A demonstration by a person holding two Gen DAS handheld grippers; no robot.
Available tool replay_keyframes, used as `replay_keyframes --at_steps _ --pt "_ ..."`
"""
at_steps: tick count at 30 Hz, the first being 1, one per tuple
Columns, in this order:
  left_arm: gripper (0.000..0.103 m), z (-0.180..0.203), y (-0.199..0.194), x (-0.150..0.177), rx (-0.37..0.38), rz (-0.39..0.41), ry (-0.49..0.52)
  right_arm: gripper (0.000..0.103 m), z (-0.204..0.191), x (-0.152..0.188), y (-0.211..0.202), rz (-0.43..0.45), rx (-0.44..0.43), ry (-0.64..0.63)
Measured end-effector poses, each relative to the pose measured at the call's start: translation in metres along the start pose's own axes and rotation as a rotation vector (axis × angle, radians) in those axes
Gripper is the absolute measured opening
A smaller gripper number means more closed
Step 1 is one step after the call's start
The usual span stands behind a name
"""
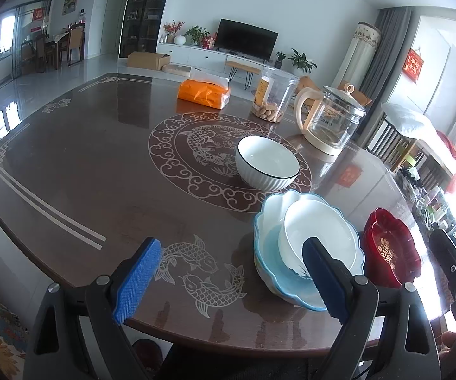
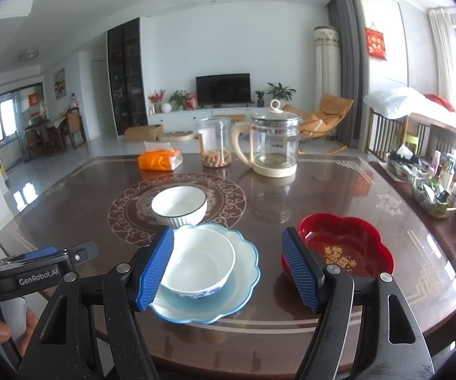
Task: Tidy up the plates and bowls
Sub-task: 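Open both grippers and withdraw them from the nested bowls, then reach both grippers to the black-rimmed ribbed white bowl rim and close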
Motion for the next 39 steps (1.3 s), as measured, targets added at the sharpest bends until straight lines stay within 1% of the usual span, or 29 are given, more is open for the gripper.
replay_keyframes --at_steps 3,8,9,10,13,15,17,19,21,22,24,26,27,28,29,30,31,32,33,34,36,37,38,39 --pt "0.091 -0.004 0.004 0.002 -0.006 -0.012 -0.008 0.074 0.003 0.0 0.004 -0.006 0.003 0.019" --pt "0.091 -0.013 0.011 0.001 -0.011 -0.041 -0.018 0.074 0.005 0.002 0.008 0.009 -0.032 0.035" --pt "0.091 -0.015 0.013 -0.003 -0.008 -0.052 -0.015 0.074 0.005 0.002 0.011 -0.001 -0.046 0.029" --pt "0.091 -0.019 0.015 -0.008 -0.001 -0.067 -0.017 0.074 0.005 0.0 0.016 -0.029 -0.068 0.027" --pt "0.091 -0.036 0.029 -0.034 0.036 -0.117 -0.042 0.074 0.013 -0.019 0.041 -0.131 -0.135 0.046" --pt "0.091 -0.048 0.042 -0.057 0.021 -0.136 -0.057 0.074 0.019 -0.04 0.07 -0.22 -0.164 0.047" --pt "0.09 -0.054 0.06 -0.078 0.014 -0.153 -0.049 0.074 0.021 -0.06 0.108 -0.336 -0.19 0.049" --pt "0.09 -0.053 0.082 -0.098 0.011 -0.189 -0.033 0.074 0.018 -0.075 0.152 -0.477 -0.203 0.048" --pt "0.089 -0.05 0.106 -0.114 0.026 -0.22 -0.028 0.074 0.011 -0.082 0.195 -0.606 -0.261 0.079" --pt "0.088 -0.047 0.118 -0.121 0.028 -0.237 -0.026 0.074 0.007 -0.082 0.211 -0.646 -0.272 0.099" --pt "0.082 -0.044 0.141 -0.132 0.018 -0.269 -0.026 0.073 -0.011 -0.082 0.239 -0.711 -0.289 0.083" --pt "0.08 -0.041 0.16 -0.138 0.005 -0.292 -0.028 0.069 -0.027 -0.08 0.259 -0.739 -0.288 0.068" --pt "0.079 -0.04 0.168 -0.14 -0.001 -0.305 -0.032 0.066 -0.037 -0.078 0.267 -0.754 -0.283 0.044" --pt "0.077 -0.039 0.177 -0.14 -0.005 -0.321 -0.035 0.065 -0.046 -0.076 0.274 -0.769 -0.285 0.024" --pt "0.072 -0.038 0.185 -0.14 -0.006 -0.338 -0.035 0.063 -0.053 -0.073 0.281 -0.785 -0.28 0.008" --pt "0.067 -0.037 0.193 -0.139 -0.006 -0.359 -0.034 0.059 -0.061 -0.07 0.288 -0.799 -0.27 -0.01" --pt "0.065 -0.036 0.2 -0.138 -0.008 -0.376 -0.032 0.052 -0.067 -0.067 0.293 -0.81 -0.261 -0.026" --pt "0.062 -0.035 0.206 -0.138 -0.014 -0.389 -0.031 0.05 -0.073 -0.063 0.298 -0.821 -0.255 -0.043" --pt "0.056 -0.034 0.212 -0.137 -0.018 -0.396 -0.033 0.048 -0.079 -0.06 0.303 -0.832 -0.246 -0.064" --pt "0.053 -0.034 0.217 -0.136 -0.019 -0.406 -0.037 0.048 -0.083 -0.058 0.308 -0.84 -0.236 -0.078" --pt "0.036 -0.035 0.226 -0.133 -0.007 -0.429 -0.053 0.047 -0.088 -0.054 0.315 -0.855 -0.224 -0.092" --pt "0.031 -0.037 0.23 -0.131 0.0 -0.437 -0.062 0.044 -0.089 -0.052 0.317 -0.865 -0.223 -0.094" --pt "0.024 -0.037 0.233 -0.129 0.011 -0.443 -0.068 0.04 -0.09 -0.05 0.319 -0.873 -0.222 -0.091" --pt "0.019 -0.037 0.235 -0.128 0.03 -0.443 -0.074 0.031 -0.089 -0.049 0.322 -0.885 -0.223 -0.087"
Point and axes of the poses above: each gripper's, at about its wrist camera, not at the fingertips, and y roughly the way its jaws point, z to its right, x to its underside, the point moved 1 cm from there along y, roughly the way its jaws point, and after that the axes turned 12 degrees about x, right-handed, at the moved point
